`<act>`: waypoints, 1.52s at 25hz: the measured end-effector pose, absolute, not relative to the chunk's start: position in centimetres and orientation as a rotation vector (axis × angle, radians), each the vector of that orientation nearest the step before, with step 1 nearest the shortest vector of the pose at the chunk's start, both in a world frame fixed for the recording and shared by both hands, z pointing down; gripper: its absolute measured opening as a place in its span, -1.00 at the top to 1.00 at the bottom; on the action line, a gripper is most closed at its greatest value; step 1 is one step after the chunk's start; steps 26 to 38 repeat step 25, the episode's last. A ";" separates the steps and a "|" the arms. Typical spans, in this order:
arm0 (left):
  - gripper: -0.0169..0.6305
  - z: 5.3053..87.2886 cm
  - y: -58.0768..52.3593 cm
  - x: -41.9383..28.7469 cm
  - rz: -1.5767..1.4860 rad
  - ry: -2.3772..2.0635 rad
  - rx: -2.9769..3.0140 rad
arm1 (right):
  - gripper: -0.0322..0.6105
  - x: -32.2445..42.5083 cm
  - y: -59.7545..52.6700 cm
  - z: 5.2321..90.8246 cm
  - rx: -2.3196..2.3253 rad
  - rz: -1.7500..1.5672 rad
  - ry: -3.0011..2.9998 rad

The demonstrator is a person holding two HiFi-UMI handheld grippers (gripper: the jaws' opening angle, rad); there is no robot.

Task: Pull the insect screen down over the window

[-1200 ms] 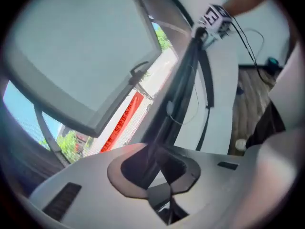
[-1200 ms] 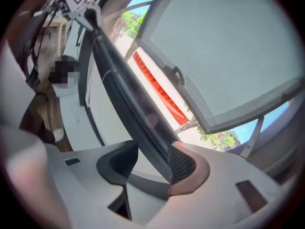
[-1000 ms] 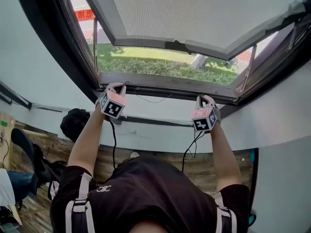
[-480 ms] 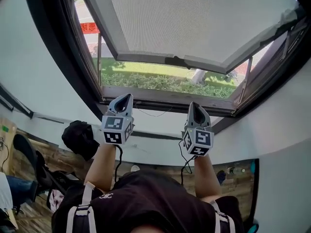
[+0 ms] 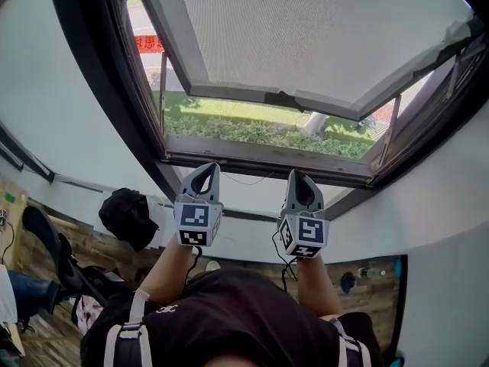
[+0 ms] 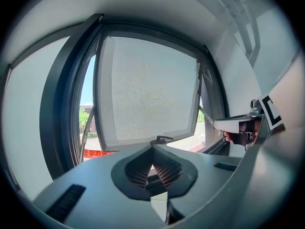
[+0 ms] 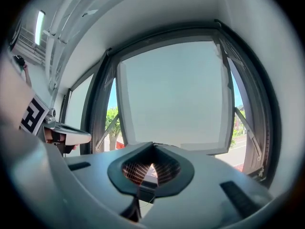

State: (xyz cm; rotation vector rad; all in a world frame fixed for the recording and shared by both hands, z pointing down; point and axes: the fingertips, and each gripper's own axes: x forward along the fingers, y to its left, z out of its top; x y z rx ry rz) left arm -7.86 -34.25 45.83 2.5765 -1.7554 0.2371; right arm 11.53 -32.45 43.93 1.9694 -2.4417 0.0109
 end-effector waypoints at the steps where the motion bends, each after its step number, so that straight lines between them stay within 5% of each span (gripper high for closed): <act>1: 0.91 46.0 -34.3 -7.7 0.251 -1.757 2.587 | 0.89 11.3 -32.5 43.9 1.968 0.010 -2.446; 38: 0.91 45.5 -34.0 -6.4 0.212 -1.691 2.628 | 0.89 9.6 -32.7 44.4 1.883 -0.034 -2.466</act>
